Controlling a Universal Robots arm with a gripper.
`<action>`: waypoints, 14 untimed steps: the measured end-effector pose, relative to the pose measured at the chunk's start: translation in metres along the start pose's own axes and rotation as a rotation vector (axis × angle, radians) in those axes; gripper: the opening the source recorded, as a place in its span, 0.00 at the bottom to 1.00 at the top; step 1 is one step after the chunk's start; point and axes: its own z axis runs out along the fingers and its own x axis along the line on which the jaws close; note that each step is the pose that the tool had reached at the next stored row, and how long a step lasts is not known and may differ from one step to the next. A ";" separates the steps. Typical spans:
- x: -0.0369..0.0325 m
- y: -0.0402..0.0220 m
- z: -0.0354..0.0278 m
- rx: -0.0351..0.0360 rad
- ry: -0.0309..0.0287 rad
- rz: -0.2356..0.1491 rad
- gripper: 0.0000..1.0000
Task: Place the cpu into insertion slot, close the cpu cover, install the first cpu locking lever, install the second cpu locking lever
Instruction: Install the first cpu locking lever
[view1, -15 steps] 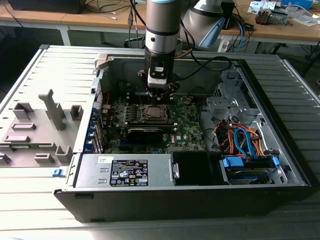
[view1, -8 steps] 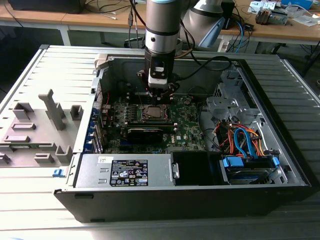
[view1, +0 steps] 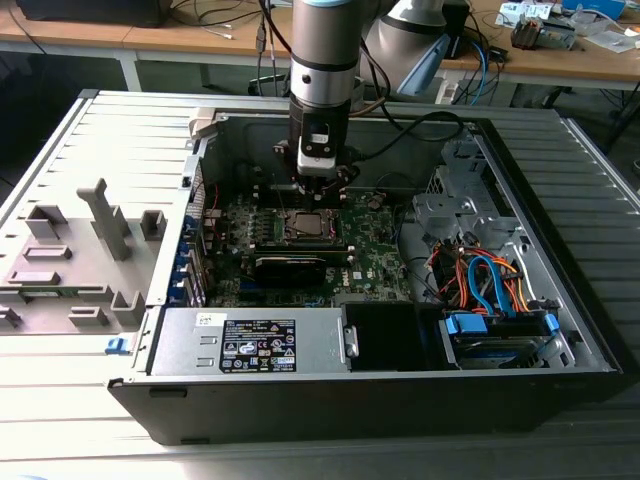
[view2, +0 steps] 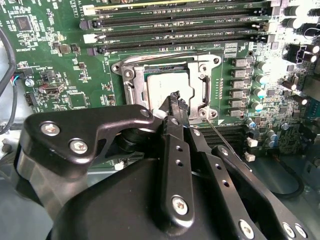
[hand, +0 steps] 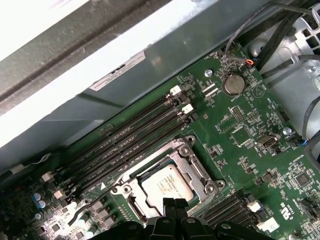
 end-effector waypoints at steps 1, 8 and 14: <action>0.0000 0.0000 0.0000 0.0000 -0.0001 -0.001 0.11; 0.0000 0.0000 0.0000 -0.0003 -0.0007 -0.013 0.11; 0.0000 0.0000 0.0000 -0.0004 -0.0012 -0.021 0.11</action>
